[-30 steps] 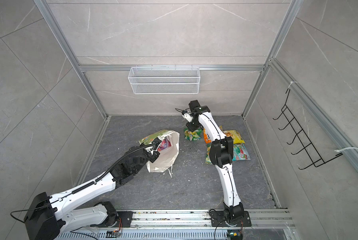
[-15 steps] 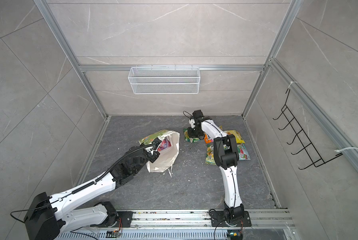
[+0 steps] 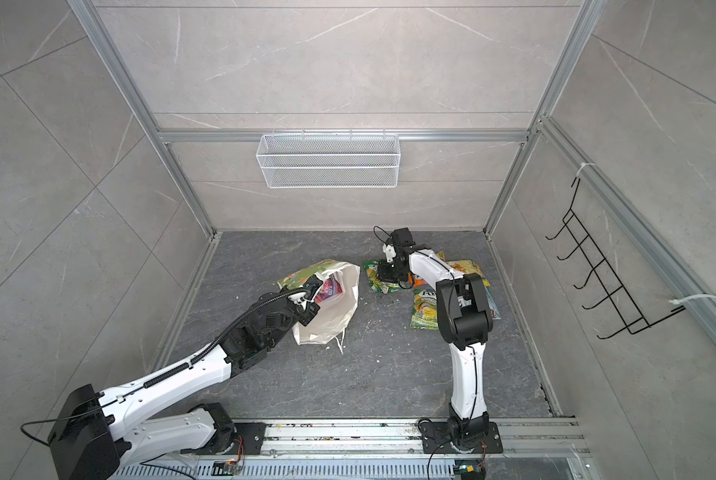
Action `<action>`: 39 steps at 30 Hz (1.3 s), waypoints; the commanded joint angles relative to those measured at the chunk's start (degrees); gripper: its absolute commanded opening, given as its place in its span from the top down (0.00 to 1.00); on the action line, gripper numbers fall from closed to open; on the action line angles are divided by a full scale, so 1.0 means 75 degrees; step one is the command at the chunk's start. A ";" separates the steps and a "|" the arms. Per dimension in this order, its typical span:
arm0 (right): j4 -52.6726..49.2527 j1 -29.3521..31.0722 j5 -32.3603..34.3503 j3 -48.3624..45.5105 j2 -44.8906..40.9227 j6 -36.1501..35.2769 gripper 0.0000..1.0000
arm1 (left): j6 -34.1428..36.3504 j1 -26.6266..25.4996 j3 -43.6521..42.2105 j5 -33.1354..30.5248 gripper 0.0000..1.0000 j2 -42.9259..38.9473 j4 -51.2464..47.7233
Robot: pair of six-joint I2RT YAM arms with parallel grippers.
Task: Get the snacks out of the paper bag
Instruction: 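Carry the green Spring Tea bag to the snack pile farther from the robot, then lower the green Spring Tea bag onto the pile and open the right gripper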
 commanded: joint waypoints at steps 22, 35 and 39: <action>0.0867 -0.0336 -0.0022 0.0461 0.1219 0.1556 0.75 | -0.0089 0.0000 0.0181 -0.0067 1.00 -0.0193 0.0213; 0.2122 -0.0334 0.0804 -0.0959 0.0590 0.1770 0.63 | -0.0154 0.0007 0.0137 -0.0084 1.00 -0.0237 0.0151; 0.2719 -0.0333 0.0561 -0.1348 0.0254 0.2025 0.59 | -0.0154 0.0006 0.0146 -0.0072 1.00 -0.0182 0.0216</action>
